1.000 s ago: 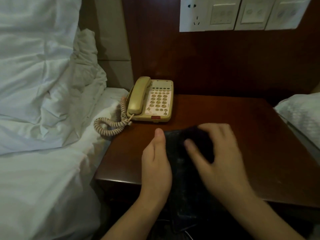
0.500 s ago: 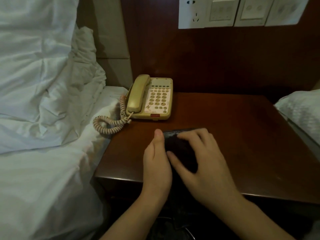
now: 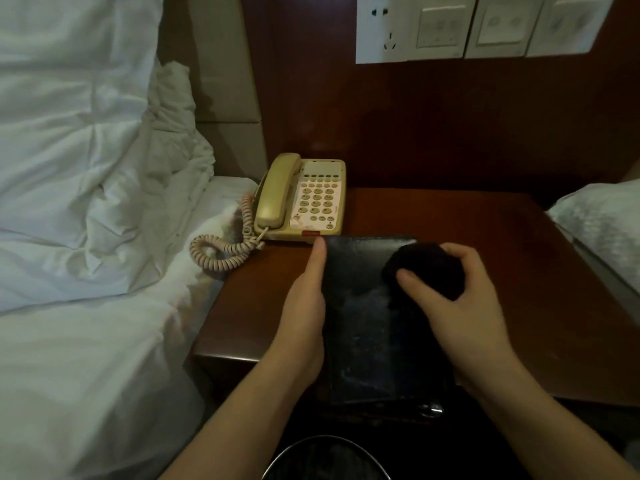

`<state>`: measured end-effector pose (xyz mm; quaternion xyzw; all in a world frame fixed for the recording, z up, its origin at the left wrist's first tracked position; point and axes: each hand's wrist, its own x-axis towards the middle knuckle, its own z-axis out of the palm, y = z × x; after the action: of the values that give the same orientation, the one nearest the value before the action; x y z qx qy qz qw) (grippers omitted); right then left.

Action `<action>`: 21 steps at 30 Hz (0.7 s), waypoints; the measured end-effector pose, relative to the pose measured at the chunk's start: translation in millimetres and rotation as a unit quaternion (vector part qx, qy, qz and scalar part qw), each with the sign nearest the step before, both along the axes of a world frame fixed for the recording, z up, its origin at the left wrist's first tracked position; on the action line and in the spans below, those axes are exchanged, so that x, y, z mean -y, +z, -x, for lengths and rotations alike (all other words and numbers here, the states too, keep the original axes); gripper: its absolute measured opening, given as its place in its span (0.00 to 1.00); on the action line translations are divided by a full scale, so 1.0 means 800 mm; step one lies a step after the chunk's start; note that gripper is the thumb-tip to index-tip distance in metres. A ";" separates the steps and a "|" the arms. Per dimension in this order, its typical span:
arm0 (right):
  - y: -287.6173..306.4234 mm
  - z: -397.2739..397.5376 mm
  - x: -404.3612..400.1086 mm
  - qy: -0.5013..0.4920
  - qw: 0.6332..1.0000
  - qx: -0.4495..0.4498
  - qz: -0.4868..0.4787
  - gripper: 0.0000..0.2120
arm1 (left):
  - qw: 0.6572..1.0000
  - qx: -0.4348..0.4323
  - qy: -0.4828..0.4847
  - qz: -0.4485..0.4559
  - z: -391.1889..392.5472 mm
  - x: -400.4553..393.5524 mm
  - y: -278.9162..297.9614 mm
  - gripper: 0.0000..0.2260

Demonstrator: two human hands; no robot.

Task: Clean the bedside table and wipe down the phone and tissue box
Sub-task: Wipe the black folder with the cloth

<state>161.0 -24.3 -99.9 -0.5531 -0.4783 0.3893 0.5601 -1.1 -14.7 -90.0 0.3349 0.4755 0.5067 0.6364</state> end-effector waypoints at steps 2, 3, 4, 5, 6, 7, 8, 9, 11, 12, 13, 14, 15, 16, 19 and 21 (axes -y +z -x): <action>0.006 -0.004 -0.007 -0.035 0.996 -0.085 0.009 0.18 | 0.999 0.009 -0.044 0.010 -0.008 0.008 -0.003 0.20; 0.007 -0.005 -0.009 -0.050 0.993 -0.108 0.007 0.18 | 0.998 -0.004 -0.057 0.015 -0.013 0.012 -0.005 0.20; 0.008 -0.007 -0.010 -0.059 0.992 -0.107 0.005 0.18 | 0.998 -0.013 -0.063 0.023 -0.016 0.014 -0.008 0.21; 0.009 -0.009 -0.010 -0.058 0.995 -0.082 0.004 0.18 | 0.997 -0.020 -0.065 0.027 -0.018 0.016 -0.008 0.21; 0.008 -0.010 -0.009 -0.048 0.998 -0.038 0.003 0.17 | 0.997 -0.033 -0.066 0.022 -0.020 0.017 -0.008 0.20; 0.007 -0.011 -0.007 -0.037 0.999 0.028 0.001 0.16 | 0.996 -0.048 -0.067 0.015 -0.020 0.018 -0.007 0.20; 0.004 -0.012 -0.007 -0.036 0.993 0.115 -0.010 0.15 | 0.996 -0.065 -0.067 0.000 -0.020 0.018 -0.008 0.20; 0.002 -0.014 -0.008 -0.050 0.975 0.211 -0.037 0.15 | 0.995 -0.080 -0.064 -0.016 -0.020 0.018 -0.009 0.21; 0.000 -0.015 -0.010 -0.091 0.928 0.345 -0.103 0.18 | 0.993 -0.095 -0.063 -0.037 -0.021 0.018 -0.011 0.21; 0.001 -0.014 -0.012 -0.099 0.918 0.364 -0.120 0.19 | 0.992 -0.099 -0.059 -0.046 -0.021 0.018 -0.010 0.21; 0.002 -0.012 -0.015 -0.099 0.918 0.362 -0.128 0.20 | 0.991 -0.104 -0.053 -0.060 -0.021 0.020 -0.008 0.21; 0.003 -0.010 -0.018 -0.093 0.922 0.351 -0.132 0.20 | 0.990 -0.112 -0.049 -0.075 -0.021 0.021 -0.006 0.21; 0.003 -0.006 -0.020 -0.085 0.930 0.332 -0.134 0.20 | 0.988 -0.116 -0.050 -0.089 -0.022 0.023 -0.003 0.20; 0.003 -0.001 -0.021 -0.074 0.938 0.311 -0.137 0.19 | 0.987 -0.117 -0.050 -0.102 -0.023 0.025 0.000 0.20; 0.007 0.021 -0.014 -0.016 0.937 0.305 -0.169 0.17 | 0.985 -0.120 -0.039 -0.117 -0.020 0.030 0.004 0.18; 0.005 0.034 -0.002 0.045 0.918 0.345 -0.190 0.16 | 0.987 -0.119 -0.008 -0.110 -0.015 0.024 -0.002 0.21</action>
<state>134.0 -22.6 -96.0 -0.5141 -0.7315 0.1007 0.4364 10.8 -33.8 -91.7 0.4649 0.4864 0.5071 0.5386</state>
